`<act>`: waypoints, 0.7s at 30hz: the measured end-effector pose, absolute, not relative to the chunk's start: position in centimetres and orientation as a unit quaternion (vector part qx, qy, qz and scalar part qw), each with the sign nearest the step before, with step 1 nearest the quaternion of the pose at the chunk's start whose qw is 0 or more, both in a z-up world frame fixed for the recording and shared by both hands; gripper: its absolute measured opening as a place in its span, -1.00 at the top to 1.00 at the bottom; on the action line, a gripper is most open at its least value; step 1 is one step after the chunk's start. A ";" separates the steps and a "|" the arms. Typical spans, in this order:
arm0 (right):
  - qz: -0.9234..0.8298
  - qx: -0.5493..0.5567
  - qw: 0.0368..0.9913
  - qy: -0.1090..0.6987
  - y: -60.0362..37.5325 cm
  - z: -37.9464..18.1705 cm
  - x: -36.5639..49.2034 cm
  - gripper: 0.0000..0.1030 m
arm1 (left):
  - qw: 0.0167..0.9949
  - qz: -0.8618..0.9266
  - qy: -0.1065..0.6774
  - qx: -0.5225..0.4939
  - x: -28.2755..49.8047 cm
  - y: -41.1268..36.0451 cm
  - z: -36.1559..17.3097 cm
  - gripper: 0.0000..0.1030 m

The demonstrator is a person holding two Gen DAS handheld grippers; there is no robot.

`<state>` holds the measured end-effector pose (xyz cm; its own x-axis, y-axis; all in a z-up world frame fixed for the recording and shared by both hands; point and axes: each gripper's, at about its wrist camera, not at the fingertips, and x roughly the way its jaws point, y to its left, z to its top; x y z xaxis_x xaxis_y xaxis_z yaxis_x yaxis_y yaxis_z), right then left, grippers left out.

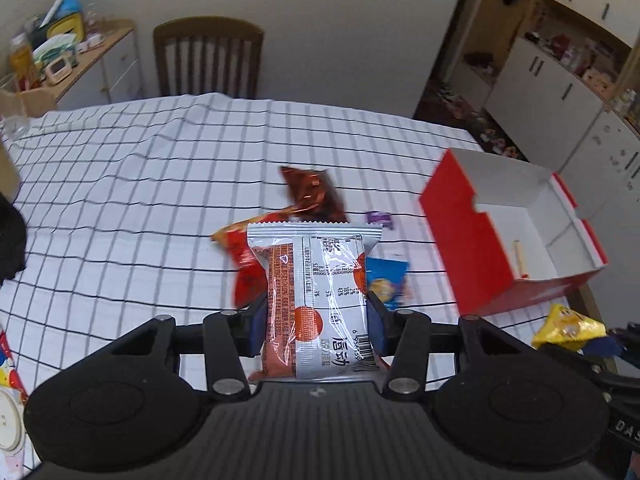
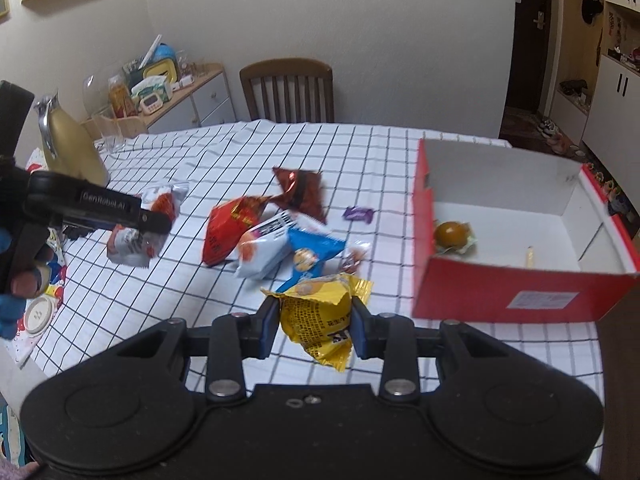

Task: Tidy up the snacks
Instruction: 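Carry biscuit packet and yellow candy into the red box and release both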

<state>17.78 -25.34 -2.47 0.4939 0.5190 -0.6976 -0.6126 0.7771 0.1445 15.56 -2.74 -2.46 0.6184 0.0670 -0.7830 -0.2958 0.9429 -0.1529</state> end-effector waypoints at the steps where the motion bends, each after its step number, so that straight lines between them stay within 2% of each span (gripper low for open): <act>1: 0.328 -0.062 0.863 0.379 -25.8 -2.2 18.0 0.33 | 0.891 0.097 0.424 -0.133 15.8 -3.5 -2.3 0.08; 21: 0.306 -0.057 0.885 0.346 -34.7 -0.4 24.9 0.33 | 0.913 0.043 0.398 -0.076 23.5 -15.9 0.1 0.07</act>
<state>24.88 -34.71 -0.38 0.5739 0.5024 -0.6467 -0.5806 0.8065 0.1113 23.47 -15.86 0.09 0.6793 0.0191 -0.7336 -0.1394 0.9848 -0.1035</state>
